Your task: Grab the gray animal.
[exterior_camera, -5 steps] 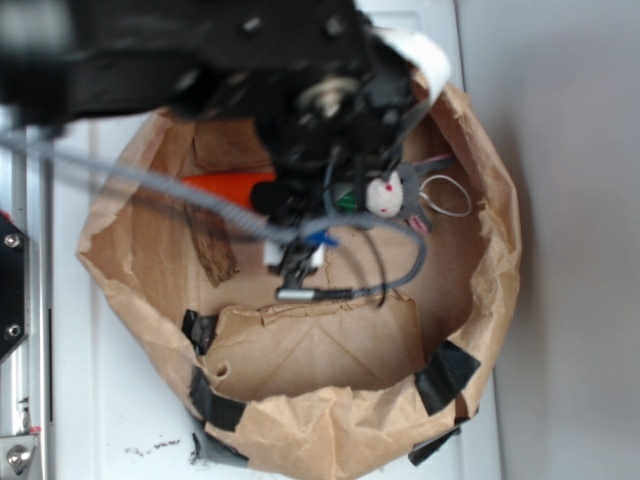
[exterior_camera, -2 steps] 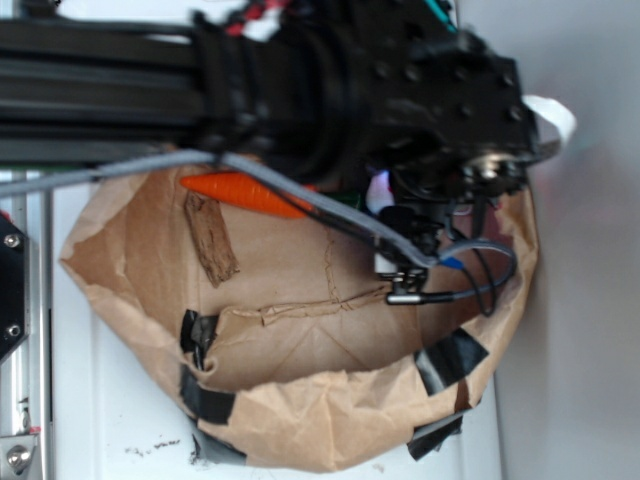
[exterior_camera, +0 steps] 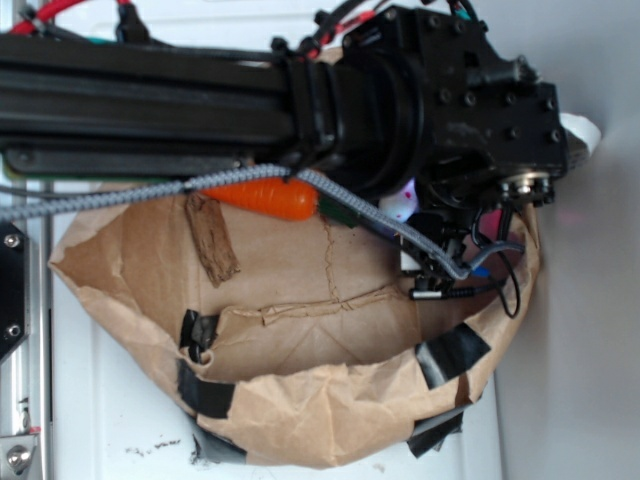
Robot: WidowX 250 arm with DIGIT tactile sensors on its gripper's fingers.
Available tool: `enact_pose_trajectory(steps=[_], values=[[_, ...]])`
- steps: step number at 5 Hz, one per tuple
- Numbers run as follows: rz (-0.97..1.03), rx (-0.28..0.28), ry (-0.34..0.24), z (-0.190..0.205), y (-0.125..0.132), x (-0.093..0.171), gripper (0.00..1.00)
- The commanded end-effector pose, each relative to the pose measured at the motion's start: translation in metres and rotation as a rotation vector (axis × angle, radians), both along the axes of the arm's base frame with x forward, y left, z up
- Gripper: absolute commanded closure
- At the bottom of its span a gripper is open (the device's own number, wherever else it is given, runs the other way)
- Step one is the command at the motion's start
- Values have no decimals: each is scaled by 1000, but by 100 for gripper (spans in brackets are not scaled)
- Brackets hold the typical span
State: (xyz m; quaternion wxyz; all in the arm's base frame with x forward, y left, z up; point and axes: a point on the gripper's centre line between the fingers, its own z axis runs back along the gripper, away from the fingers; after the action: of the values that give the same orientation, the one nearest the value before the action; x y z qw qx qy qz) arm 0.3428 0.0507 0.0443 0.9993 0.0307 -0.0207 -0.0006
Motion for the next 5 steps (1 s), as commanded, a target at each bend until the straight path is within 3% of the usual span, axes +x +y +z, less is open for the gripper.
enact_pose_trajectory(steps=[1,2,3,4,5], values=[[-27,10,-109,18,-2,-2,100],[-25,-7,-151,29,-1,-14,100],[-43,-69,-169,51,2,-30,100],[-104,-218,-172,94,14,-64,100],[-145,-261,-164,111,20,-79,100]])
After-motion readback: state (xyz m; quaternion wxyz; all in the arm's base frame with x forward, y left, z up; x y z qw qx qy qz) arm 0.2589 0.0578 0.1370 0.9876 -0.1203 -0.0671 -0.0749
